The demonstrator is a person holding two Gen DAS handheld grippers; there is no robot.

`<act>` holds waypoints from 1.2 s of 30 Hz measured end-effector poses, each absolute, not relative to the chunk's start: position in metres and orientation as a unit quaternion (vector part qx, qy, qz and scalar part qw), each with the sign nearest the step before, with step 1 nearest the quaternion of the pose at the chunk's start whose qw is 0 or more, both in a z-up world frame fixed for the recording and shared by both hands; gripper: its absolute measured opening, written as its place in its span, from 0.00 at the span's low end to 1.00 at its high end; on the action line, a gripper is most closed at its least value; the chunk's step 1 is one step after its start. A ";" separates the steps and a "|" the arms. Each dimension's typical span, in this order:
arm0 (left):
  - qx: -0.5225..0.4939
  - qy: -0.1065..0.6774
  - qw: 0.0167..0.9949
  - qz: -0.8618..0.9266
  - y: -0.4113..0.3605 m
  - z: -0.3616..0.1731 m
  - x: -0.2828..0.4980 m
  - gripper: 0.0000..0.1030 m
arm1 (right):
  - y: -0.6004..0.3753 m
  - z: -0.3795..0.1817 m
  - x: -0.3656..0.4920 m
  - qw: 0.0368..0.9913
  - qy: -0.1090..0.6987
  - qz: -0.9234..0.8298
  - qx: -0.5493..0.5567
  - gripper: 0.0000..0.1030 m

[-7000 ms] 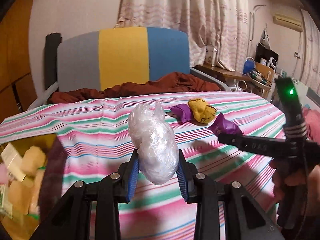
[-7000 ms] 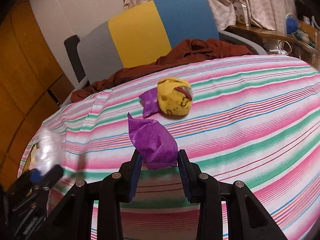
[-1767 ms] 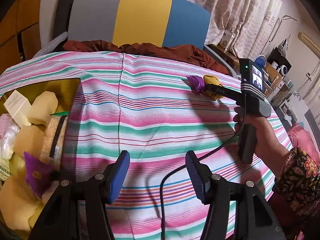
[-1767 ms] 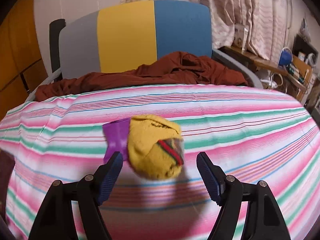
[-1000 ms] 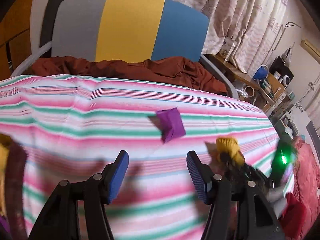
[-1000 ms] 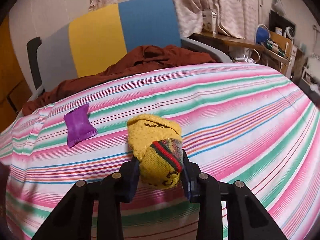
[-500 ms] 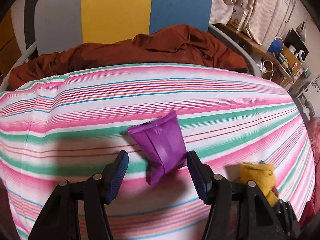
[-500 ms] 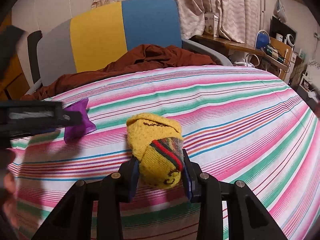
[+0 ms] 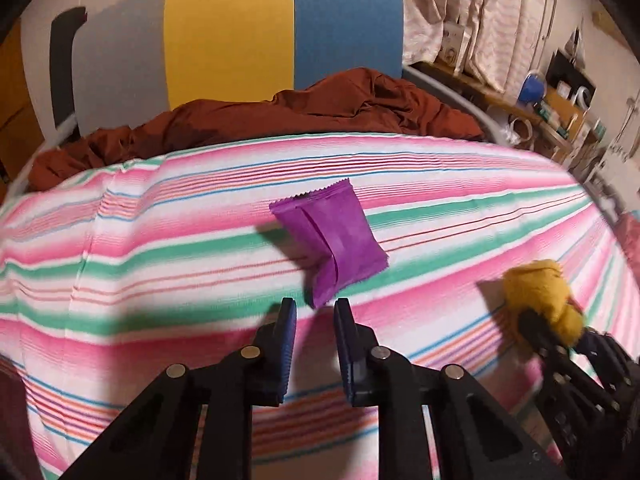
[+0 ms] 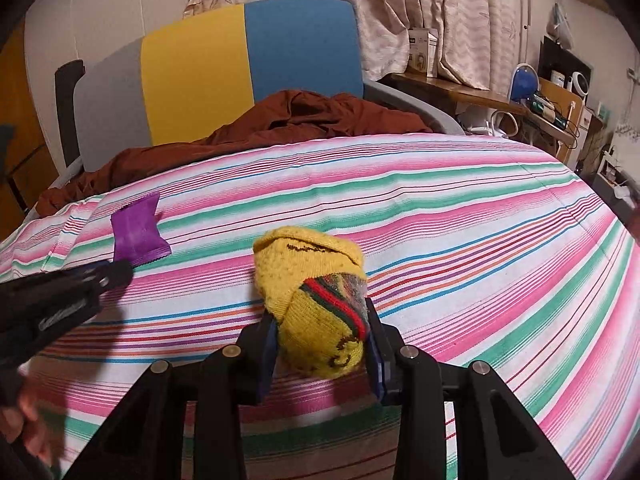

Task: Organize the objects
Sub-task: 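Grasp the second purple packet with the left tool, then carry the purple packet into the gold tray and open the left tool while the right tool carries the sock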

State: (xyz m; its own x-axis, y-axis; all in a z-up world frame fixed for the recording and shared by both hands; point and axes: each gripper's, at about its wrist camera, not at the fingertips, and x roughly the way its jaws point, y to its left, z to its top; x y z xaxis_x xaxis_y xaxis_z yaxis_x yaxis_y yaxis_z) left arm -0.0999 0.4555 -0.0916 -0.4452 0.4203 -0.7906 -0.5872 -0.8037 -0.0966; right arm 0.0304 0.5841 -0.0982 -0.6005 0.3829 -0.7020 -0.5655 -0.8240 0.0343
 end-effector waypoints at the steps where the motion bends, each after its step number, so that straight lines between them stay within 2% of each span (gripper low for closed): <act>1: -0.432 0.090 0.295 0.847 0.451 -0.090 -0.098 0.18 | 0.584 -0.098 0.030 0.269 0.126 0.885 -0.358 0.37; 2: -0.432 0.084 0.292 0.849 0.448 -0.088 -0.099 0.18 | 0.583 -0.098 0.030 0.269 0.125 0.885 -0.358 0.37; 3: -0.438 0.073 0.297 0.845 0.447 -0.088 -0.101 0.23 | 0.584 -0.098 0.031 0.269 0.125 0.886 -0.358 0.37; 4: -0.444 0.068 0.299 0.842 0.450 -0.087 -0.104 0.34 | 0.584 -0.097 0.031 0.269 0.126 0.885 -0.358 0.37; 6: -0.438 0.063 0.287 0.849 0.454 -0.082 -0.109 0.46 | 0.584 -0.097 0.031 0.268 0.127 0.886 -0.358 0.37; 10: -0.448 0.041 0.278 0.849 0.472 -0.073 -0.124 0.55 | 0.585 -0.097 0.032 0.267 0.127 0.886 -0.358 0.37; 17: -0.464 0.062 0.261 0.844 0.506 -0.084 -0.140 0.54 | 0.585 -0.098 0.030 0.267 0.122 0.885 -0.362 0.38; 18: -0.463 0.066 0.258 0.845 0.506 -0.088 -0.141 0.40 | 0.585 -0.098 0.029 0.267 0.122 0.884 -0.362 0.38; 19: -0.462 0.069 0.257 0.846 0.505 -0.092 -0.141 0.37 | 0.585 -0.098 0.029 0.268 0.122 0.884 -0.362 0.38; 30: -0.424 0.086 0.289 0.854 0.462 -0.087 -0.107 0.34 | 0.585 -0.098 0.029 0.269 0.117 0.885 -0.363 0.38; 36: -0.406 0.065 0.282 0.867 0.420 -0.068 -0.081 0.34 | 0.581 -0.097 0.028 0.273 0.105 0.885 -0.364 0.38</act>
